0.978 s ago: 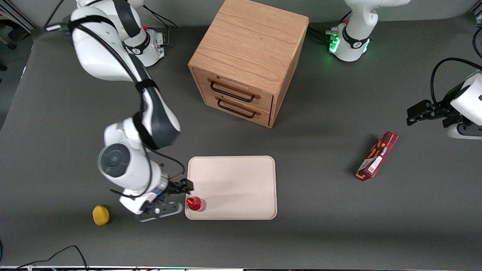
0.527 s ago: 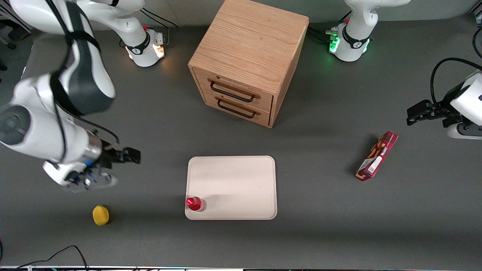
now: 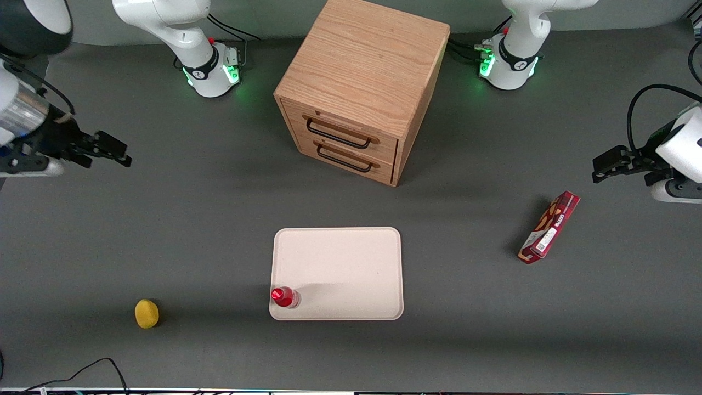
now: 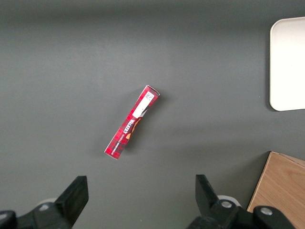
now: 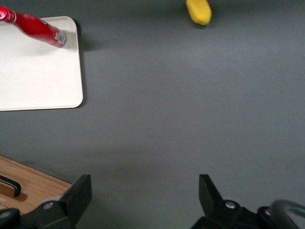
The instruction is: Place coke bottle on tray
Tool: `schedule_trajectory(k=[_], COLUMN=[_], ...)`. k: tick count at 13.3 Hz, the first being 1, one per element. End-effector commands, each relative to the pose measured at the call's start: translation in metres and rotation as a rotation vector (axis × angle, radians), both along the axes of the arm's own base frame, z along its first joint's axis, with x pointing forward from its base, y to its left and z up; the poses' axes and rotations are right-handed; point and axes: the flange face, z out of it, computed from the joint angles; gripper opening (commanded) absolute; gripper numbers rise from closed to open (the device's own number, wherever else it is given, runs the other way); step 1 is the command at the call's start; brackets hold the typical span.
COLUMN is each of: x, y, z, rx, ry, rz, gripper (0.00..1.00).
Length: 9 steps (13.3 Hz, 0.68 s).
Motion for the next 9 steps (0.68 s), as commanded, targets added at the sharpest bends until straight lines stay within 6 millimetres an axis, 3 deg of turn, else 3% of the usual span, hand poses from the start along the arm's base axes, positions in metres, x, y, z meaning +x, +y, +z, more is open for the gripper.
schedule_trajectory(k=[1, 9], x=[0.001, 0.018], y=[0.003, -0.006], z=[0.009, 0.014], rx=[-0.011, -0.024], ry=[-0.008, 0.023], rz=[-0.003, -0.018], gripper=[1.0, 1.0])
